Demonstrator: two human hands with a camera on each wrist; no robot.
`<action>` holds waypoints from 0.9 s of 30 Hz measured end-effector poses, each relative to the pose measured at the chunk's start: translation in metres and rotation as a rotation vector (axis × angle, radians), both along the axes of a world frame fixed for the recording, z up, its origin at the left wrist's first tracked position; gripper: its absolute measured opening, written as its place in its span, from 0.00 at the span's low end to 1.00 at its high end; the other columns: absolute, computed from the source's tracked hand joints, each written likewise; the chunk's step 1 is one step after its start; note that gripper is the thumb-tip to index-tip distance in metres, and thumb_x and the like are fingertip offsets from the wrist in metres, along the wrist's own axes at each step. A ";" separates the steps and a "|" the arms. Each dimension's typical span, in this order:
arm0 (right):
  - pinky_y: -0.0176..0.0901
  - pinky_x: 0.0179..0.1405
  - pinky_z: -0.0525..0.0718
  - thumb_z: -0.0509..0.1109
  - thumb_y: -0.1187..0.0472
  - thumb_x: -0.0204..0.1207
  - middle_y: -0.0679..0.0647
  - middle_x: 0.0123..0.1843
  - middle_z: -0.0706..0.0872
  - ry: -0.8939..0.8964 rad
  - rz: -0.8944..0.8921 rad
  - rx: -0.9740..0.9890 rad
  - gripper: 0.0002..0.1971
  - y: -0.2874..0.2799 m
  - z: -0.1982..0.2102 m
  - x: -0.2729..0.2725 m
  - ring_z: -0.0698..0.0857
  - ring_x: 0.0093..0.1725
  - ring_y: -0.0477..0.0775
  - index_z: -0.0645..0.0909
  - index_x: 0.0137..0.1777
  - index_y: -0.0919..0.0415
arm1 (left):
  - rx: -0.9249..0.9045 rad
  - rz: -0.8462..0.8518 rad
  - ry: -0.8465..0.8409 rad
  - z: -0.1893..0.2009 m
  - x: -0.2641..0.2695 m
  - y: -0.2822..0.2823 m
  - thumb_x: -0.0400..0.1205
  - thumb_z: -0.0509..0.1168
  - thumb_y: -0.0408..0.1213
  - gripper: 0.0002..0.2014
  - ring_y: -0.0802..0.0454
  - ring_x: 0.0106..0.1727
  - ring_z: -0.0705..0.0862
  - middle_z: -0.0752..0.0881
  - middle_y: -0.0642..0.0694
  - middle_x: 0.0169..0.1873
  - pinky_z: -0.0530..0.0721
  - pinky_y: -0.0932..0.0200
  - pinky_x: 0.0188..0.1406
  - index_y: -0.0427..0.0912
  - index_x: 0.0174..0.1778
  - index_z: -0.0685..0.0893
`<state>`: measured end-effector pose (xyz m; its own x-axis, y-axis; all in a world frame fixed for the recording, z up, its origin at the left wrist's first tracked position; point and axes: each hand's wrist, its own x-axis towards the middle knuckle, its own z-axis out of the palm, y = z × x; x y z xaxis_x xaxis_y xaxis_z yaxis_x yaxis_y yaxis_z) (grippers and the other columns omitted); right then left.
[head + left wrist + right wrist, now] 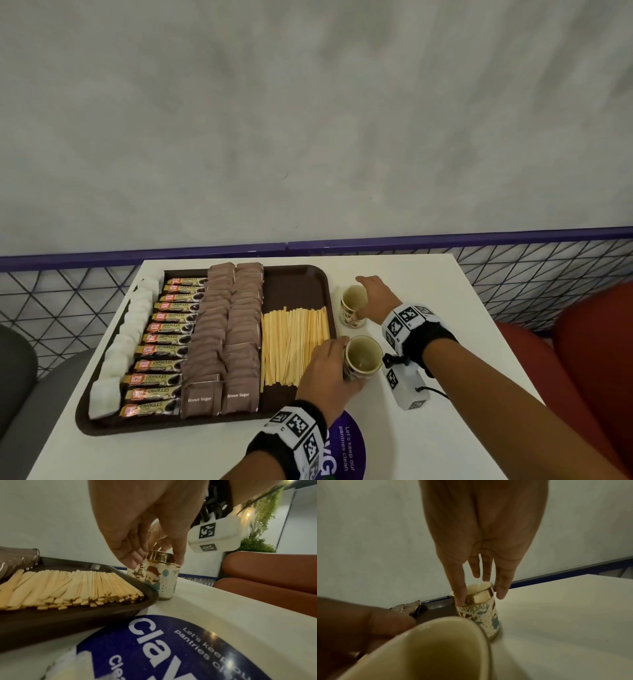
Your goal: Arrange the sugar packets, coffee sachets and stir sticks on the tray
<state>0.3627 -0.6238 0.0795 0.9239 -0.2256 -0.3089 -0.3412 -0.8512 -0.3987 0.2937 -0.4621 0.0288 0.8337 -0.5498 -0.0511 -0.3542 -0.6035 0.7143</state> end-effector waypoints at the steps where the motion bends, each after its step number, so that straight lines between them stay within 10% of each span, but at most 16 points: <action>1: 0.49 0.75 0.69 0.76 0.64 0.69 0.60 0.77 0.64 0.001 -0.009 -0.018 0.39 -0.001 0.001 0.000 0.68 0.75 0.60 0.60 0.78 0.62 | -0.018 -0.003 0.020 0.000 0.002 -0.002 0.76 0.70 0.49 0.31 0.60 0.68 0.69 0.72 0.55 0.67 0.65 0.72 0.63 0.52 0.74 0.67; 27: 0.47 0.74 0.66 0.74 0.65 0.71 0.60 0.76 0.68 -0.038 -0.021 0.073 0.35 0.007 0.004 0.002 0.69 0.74 0.59 0.63 0.76 0.63 | -0.194 0.135 0.172 -0.025 0.024 -0.017 0.71 0.73 0.51 0.30 0.57 0.65 0.76 0.79 0.55 0.62 0.77 0.56 0.67 0.55 0.69 0.74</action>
<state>0.3650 -0.6166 0.0838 0.9307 -0.2231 -0.2899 -0.3419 -0.8125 -0.4722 0.3181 -0.4792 0.0041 0.8880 -0.4482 -0.1030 -0.1436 -0.4830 0.8638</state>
